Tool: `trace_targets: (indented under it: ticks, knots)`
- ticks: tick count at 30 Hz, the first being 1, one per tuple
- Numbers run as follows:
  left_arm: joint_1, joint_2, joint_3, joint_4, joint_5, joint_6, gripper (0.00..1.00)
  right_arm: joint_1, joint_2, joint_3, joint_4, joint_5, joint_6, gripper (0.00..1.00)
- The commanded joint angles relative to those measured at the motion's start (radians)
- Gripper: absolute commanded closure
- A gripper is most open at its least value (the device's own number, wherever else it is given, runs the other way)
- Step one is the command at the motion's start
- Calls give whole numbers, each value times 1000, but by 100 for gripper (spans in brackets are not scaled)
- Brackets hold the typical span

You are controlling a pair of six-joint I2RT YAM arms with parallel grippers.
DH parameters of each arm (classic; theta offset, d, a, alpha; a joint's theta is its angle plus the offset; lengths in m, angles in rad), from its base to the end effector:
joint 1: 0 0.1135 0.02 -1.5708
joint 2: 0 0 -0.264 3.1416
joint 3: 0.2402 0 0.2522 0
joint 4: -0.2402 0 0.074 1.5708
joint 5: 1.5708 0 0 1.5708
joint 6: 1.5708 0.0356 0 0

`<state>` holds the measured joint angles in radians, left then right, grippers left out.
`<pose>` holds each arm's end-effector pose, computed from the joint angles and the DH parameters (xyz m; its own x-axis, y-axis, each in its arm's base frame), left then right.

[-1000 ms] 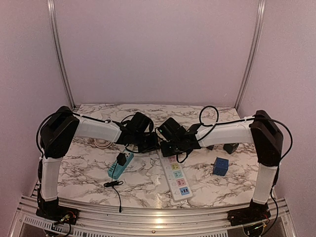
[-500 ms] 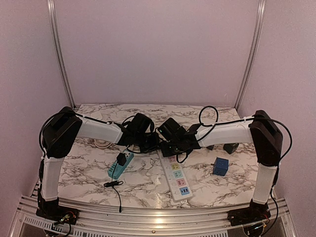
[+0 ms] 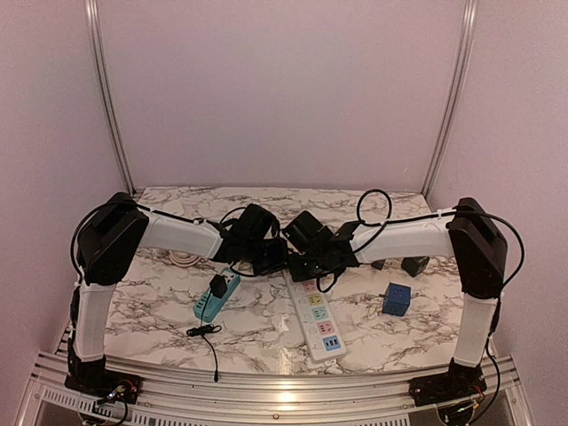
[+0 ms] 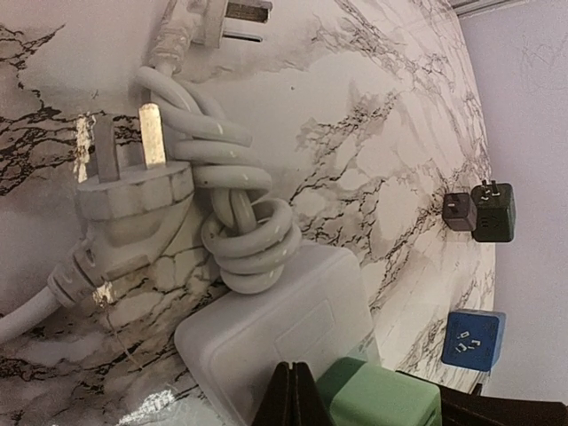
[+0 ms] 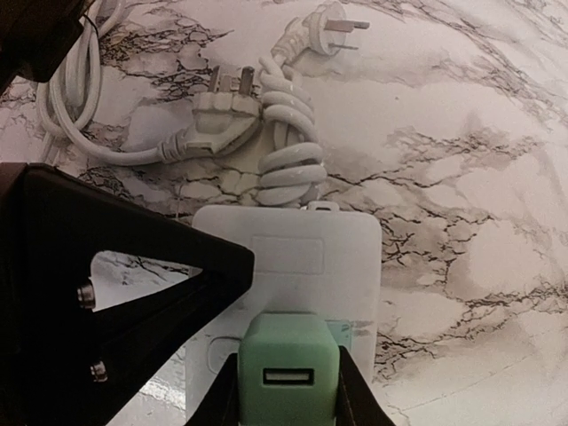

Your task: Pull the plug off the socket

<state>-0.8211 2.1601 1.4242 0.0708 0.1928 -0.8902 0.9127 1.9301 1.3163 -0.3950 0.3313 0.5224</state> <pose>0.3182 -0.3518 0.1458 -0.9028 -0.1498 -0.4032 0.1898 0.7024 -0.6860 0.2569 0.3133 0.1775 -0.7689 -0.2232 -0.5991 -0.2982 0.9541 0.0273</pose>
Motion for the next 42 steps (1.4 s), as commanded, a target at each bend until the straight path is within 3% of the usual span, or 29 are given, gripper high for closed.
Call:
trace_targets:
  ticks: [1,29,38,42]
  knots:
    - [-5,64,-40,-198,-54,22,100,7,-28,66,22,47,-19,84]
    - [-19,68,-31,-238,-86,31,100,-3,-166,12,26,59,-2,85]
    - [-21,55,-7,-246,-77,48,100,-109,-230,-59,45,-5,-13,85]
    - [-21,39,24,-255,-74,68,100,-206,-241,-83,82,-101,-24,85]
